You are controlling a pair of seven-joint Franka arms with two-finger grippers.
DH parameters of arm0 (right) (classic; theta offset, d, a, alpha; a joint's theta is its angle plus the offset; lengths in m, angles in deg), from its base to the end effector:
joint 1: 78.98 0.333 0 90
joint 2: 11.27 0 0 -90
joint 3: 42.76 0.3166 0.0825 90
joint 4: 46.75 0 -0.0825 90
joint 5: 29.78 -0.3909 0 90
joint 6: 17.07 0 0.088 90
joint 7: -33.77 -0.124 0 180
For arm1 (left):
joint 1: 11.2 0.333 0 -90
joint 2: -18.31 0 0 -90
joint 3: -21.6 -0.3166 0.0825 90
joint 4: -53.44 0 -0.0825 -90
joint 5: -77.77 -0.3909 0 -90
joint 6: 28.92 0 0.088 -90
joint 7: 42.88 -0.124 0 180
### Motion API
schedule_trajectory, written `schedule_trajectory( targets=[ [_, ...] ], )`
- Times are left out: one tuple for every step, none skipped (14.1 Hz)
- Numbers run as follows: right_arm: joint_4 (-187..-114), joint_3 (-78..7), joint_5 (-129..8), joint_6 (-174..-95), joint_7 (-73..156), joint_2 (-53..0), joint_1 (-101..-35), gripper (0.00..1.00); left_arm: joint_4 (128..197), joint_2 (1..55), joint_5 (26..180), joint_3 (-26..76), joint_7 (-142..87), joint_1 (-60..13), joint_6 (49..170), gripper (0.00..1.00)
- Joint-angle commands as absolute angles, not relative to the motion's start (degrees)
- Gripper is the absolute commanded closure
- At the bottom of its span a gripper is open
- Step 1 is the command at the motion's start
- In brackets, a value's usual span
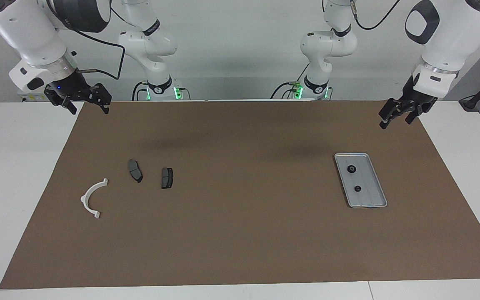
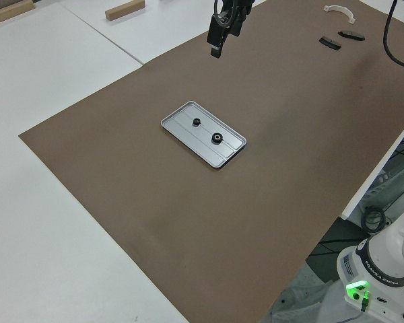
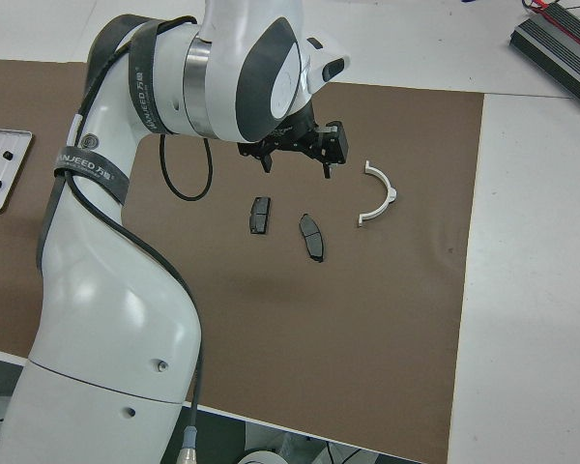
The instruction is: Place bearing gear from tray to pile
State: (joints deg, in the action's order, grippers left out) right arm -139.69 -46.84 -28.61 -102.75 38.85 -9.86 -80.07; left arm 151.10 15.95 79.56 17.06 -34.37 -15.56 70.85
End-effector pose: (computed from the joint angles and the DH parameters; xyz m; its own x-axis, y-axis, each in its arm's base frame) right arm 0.5401 -0.0520 0.5912 0.9947 -0.0024 -0.1032 -0.0015 -1.0000 0.0096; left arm 0.5637 -0.0008 0.5820 0.9851 0.1564 0.0718 0.1534 -0.9871 0.0455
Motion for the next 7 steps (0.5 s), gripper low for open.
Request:
schedule_trajectory(
  targets=[
    [-140.62,-46.46,-29.17,-103.82,38.43,-9.16,-80.65,0.0,150.2,16.02,78.91,17.12,-34.97,-15.51,69.43,0.0],
    [-140.62,-46.46,-29.17,-103.91,38.51,-9.16,-80.73,0.0,150.2,16.02,78.91,17.12,-34.97,-15.59,69.43,0.0],
    [-140.62,-46.46,-29.17,-103.91,38.52,-9.16,-80.65,0.0,150.2,16.02,78.91,17.12,-34.97,-15.51,69.43,0.0],
    [-140.62,-46.46,-29.17,-103.82,38.52,-9.16,-80.73,0.0,150.2,16.02,78.91,17.12,-34.97,-15.51,69.52,0.0],
    [-140.62,-46.46,-29.17,-103.82,38.43,-9.16,-80.65,0.0,150.29,16.02,78.83,17.12,-34.97,-15.59,69.61,0.0],
    [-140.62,-46.46,-29.17,-103.91,38.43,-9.16,-80.65,0.0,150.46,15.93,78.83,17.12,-35.06,-15.59,69.61,0.0],
    [-140.62,-46.46,-29.17,-103.91,38.43,-9.16,-80.65,0.0,150.64,15.93,78.91,17.12,-35.06,-15.59,69.61,0.0]
  ],
)
